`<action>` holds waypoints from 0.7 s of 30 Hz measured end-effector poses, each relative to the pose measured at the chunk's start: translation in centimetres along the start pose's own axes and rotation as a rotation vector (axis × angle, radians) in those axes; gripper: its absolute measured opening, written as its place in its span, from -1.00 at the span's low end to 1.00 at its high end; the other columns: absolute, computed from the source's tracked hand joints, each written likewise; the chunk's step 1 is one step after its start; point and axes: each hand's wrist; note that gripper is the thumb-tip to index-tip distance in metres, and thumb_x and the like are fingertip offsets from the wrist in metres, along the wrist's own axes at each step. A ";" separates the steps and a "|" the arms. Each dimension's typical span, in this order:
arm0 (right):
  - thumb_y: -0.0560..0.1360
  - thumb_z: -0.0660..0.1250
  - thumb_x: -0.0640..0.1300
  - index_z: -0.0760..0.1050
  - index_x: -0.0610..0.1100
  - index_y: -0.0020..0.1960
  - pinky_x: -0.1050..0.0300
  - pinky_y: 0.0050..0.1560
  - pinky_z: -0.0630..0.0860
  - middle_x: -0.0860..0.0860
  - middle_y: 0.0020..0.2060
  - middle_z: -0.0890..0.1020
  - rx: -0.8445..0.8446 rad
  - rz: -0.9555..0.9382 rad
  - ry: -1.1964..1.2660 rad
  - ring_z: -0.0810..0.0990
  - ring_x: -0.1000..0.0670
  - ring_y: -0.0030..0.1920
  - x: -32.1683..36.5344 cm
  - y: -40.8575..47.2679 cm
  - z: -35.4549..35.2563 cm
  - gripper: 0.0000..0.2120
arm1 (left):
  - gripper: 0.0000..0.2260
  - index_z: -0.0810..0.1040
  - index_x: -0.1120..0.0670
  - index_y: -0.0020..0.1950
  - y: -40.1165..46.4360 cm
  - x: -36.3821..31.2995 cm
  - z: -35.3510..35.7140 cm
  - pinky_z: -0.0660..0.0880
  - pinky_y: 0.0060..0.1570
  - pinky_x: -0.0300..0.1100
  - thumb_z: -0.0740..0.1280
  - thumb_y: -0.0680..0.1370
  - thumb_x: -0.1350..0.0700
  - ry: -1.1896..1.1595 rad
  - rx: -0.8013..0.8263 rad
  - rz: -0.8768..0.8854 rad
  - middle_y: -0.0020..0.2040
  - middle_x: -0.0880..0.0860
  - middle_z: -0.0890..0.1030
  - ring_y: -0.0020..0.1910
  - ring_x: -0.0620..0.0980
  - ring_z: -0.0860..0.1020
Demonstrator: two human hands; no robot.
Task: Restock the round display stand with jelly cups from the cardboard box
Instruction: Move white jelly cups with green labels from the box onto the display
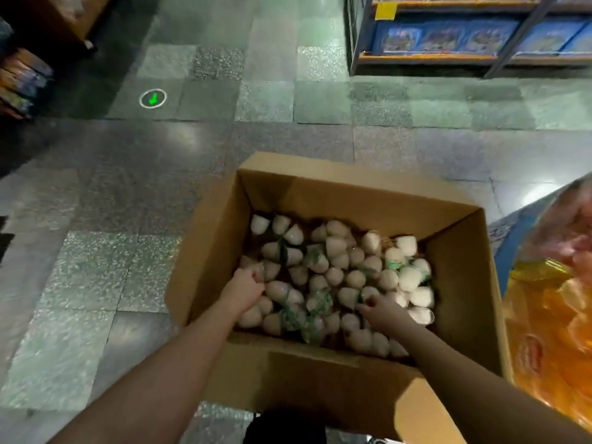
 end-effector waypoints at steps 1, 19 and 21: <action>0.60 0.23 0.10 0.49 -0.11 0.09 0.11 -0.26 0.46 -0.05 -0.09 0.57 0.015 0.023 0.033 0.54 -0.04 -0.14 1.2 1.1 0.2 -0.72 | -0.63 0.42 0.14 0.39 1.6 0.1 0.1 0.41 0.22 -0.06 0.26 0.60 0.08 0.017 0.007 -0.011 0.34 0.17 0.44 0.26 0.18 0.46; 0.65 0.16 -0.02 -0.03 -0.19 0.58 -0.04 0.25 0.40 -0.24 0.40 0.41 -0.119 0.288 0.518 0.44 -0.25 0.34 11.6 15.7 7.1 -0.39 | -0.40 0.00 0.07 0.59 14.1 2.4 5.4 0.43 0.18 0.07 0.11 0.64 -0.16 0.340 0.164 -0.082 0.55 0.18 0.10 0.43 0.18 0.29; 0.62 0.23 -0.04 0.04 -0.14 0.56 -0.02 0.24 0.41 -0.21 0.35 0.45 -0.139 0.314 0.609 0.46 -0.24 0.32 10.9 16.0 7.4 -0.39 | -0.45 0.06 0.07 0.56 13.8 2.1 5.2 0.43 0.18 0.04 0.14 0.65 -0.09 0.305 0.150 -0.106 0.54 0.18 0.14 0.41 0.18 0.32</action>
Point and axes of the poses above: each hand's wrist, its own y-axis towards the middle knuckle, its own z-axis out of the palm, x = y × z
